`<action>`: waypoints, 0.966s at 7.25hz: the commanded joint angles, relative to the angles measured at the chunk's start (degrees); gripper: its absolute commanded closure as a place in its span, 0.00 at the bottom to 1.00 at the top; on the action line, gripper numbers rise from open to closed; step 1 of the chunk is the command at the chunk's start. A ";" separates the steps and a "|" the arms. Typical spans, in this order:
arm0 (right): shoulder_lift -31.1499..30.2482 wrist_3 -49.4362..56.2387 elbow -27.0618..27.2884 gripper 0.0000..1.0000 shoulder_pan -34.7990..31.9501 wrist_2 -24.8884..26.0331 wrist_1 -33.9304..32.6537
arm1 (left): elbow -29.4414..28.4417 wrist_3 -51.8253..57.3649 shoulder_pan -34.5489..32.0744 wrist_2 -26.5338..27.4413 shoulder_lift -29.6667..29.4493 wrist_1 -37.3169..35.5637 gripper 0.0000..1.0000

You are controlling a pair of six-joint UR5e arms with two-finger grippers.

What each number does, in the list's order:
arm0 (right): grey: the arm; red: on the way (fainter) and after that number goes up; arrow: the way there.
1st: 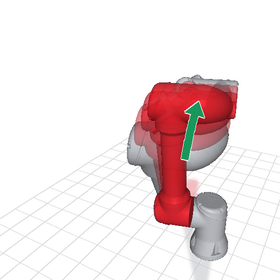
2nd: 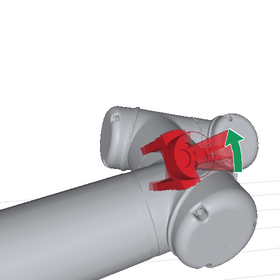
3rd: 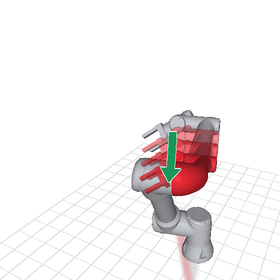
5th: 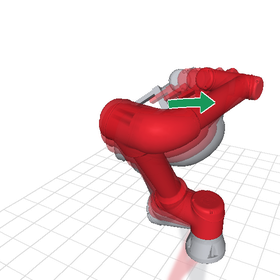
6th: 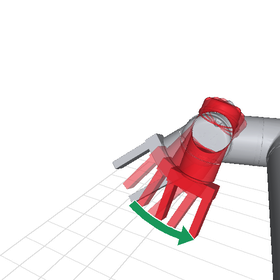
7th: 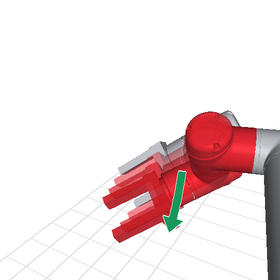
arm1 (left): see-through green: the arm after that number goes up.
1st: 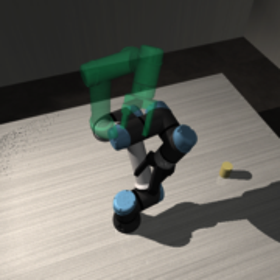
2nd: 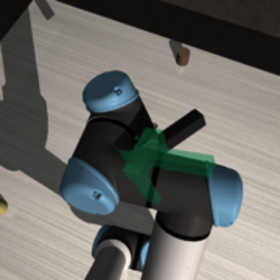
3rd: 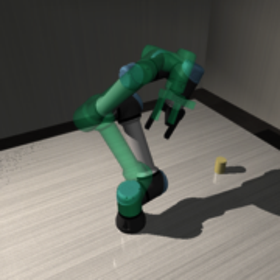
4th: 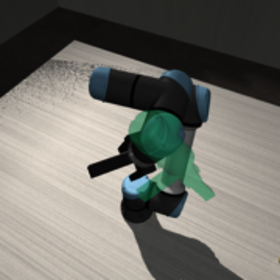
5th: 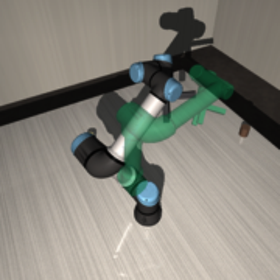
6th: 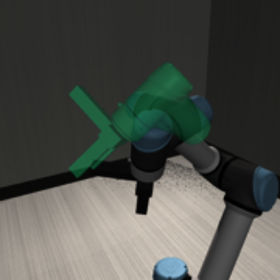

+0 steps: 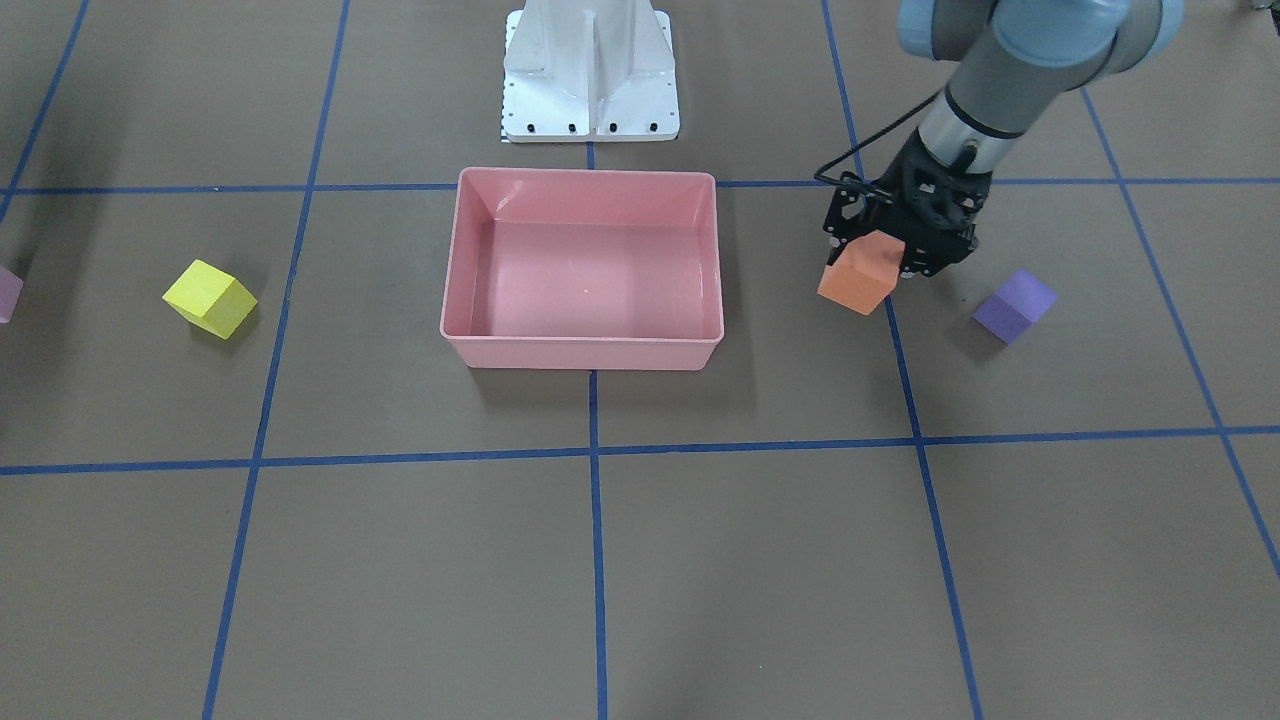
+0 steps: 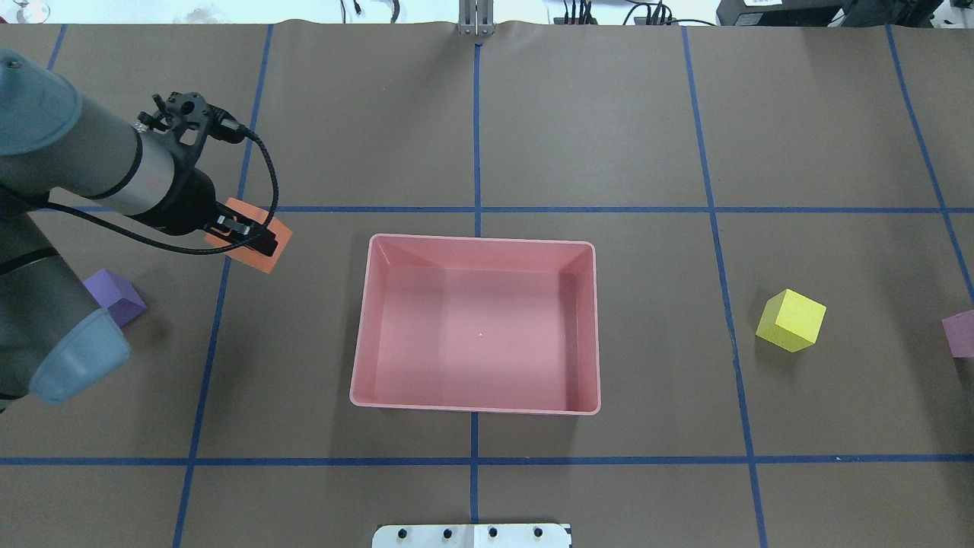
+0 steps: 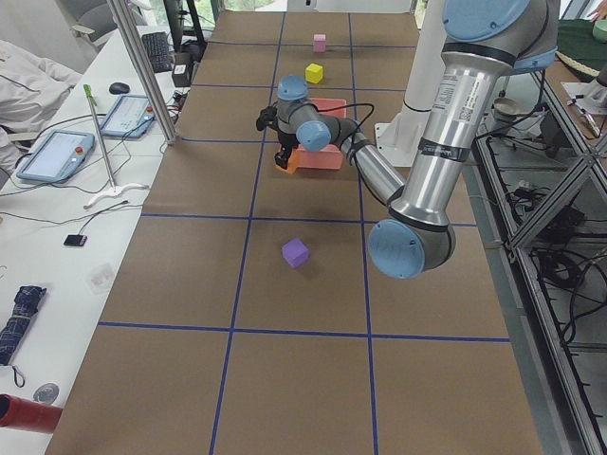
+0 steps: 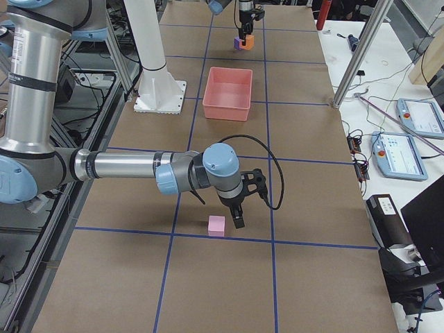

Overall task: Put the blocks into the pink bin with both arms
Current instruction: 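Carry the orange cube into the pink bin and release it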

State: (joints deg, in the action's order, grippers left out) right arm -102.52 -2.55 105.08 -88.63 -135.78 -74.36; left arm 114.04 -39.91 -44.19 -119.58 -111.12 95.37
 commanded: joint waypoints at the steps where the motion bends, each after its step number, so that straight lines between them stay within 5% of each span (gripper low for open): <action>1: -0.05 -17.24 -0.14 0.01 6.59 0.34 12.07 | 0.48 -10.77 8.03 6.00 -13.00 -11.89 0.87; 3: -0.05 -20.66 0.30 0.01 13.01 2.61 16.77 | -0.39 -16.23 16.29 12.06 -19.64 -16.79 0.82; 4: -0.05 -20.40 0.48 0.01 16.35 6.02 19.92 | -1.44 -16.95 19.37 15.48 -20.27 -16.80 0.68; 5: -0.05 -20.22 0.65 0.01 18.47 7.45 21.78 | -1.97 -16.87 21.67 19.43 -20.62 -16.71 0.01; 7: 0.21 -14.97 -0.22 0.02 18.93 7.03 33.43 | 1.25 -14.95 20.91 19.65 -20.28 -16.88 0.00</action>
State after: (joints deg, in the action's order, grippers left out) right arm -102.43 -20.28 105.25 -70.31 -128.80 -47.31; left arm 113.51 -56.16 -23.18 -100.43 -131.53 78.68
